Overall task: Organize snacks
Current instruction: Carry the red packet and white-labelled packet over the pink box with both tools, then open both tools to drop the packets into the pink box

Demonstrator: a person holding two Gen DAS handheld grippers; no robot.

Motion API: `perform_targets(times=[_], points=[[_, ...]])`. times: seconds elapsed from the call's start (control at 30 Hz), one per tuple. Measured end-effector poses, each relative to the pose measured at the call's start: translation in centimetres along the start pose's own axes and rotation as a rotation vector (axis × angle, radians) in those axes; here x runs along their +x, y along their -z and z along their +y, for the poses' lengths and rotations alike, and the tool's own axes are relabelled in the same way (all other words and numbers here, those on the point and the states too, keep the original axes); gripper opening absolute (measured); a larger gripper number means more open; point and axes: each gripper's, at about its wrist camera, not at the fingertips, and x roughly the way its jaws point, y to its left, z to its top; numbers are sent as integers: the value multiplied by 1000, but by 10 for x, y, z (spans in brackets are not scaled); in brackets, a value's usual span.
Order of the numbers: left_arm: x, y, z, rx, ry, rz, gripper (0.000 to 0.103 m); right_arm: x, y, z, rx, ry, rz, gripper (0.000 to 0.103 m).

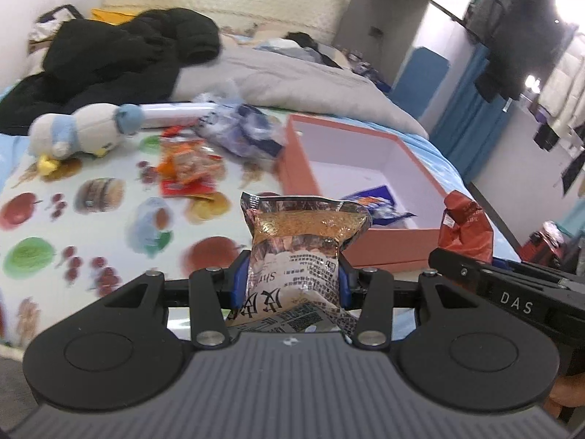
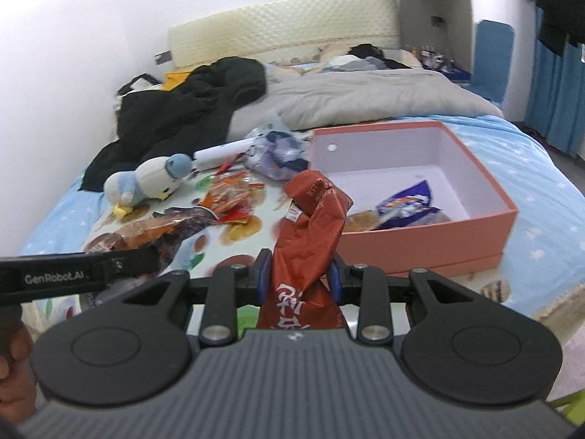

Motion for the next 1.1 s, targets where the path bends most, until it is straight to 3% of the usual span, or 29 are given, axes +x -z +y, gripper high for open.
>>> perform_targets(times=[0.27,0.5,0.8,1.1], points=[[46,-29,-36,28,64,34,51,6,-18,-44,56,67,-5,35],[105,-66,-57,36,97,69,51,38,-46,-81,74,104,3,35],[200,-120,-73,21,133,130,51,107,-79,-125,95,136,57,35],[297,-130,-90,73,155,234,51,172,-85,-163,130,176,139,35]])
